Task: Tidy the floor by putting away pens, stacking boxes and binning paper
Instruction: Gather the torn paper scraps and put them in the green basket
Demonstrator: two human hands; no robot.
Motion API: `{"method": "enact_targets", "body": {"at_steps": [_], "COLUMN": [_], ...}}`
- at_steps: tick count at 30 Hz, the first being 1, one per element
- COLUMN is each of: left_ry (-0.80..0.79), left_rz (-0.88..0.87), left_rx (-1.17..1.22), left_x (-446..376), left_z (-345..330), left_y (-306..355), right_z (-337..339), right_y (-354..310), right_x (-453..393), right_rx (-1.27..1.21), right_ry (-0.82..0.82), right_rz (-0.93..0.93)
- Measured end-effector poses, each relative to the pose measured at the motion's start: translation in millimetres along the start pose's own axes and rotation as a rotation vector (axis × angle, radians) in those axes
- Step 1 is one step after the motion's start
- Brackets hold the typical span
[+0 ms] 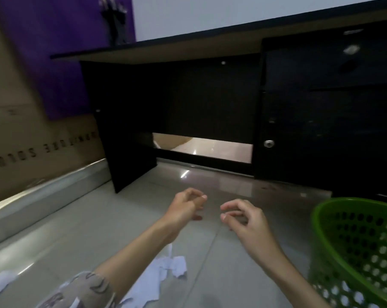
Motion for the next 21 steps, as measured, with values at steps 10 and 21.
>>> {"method": "enact_targets", "body": {"at_steps": [10, 21], "left_ry": [0.309, 0.267], "left_rz": [0.324, 0.753], "left_rx": [-0.353, -0.649], "left_x": [106.3, 263.5], "left_z": [283.1, 401.3], "left_y": [-151.9, -339.7], "right_z": [-269.3, -460.2], "right_y": [4.4, 64.1], "right_x": [5.1, 71.1], "right_rx": [0.065, 0.211], "right_ry": [-0.604, -0.964], "right_rz": [0.083, 0.105]}}
Point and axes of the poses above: each hand's wrist, its own x-axis away from the middle knuckle, its own z-axis out of the back of the hand, y = z × x, the point moved 8 cm from there along -x, towards the middle knuckle, and after that the axes turned 9 degrees about -x, right-handed, at the moved point
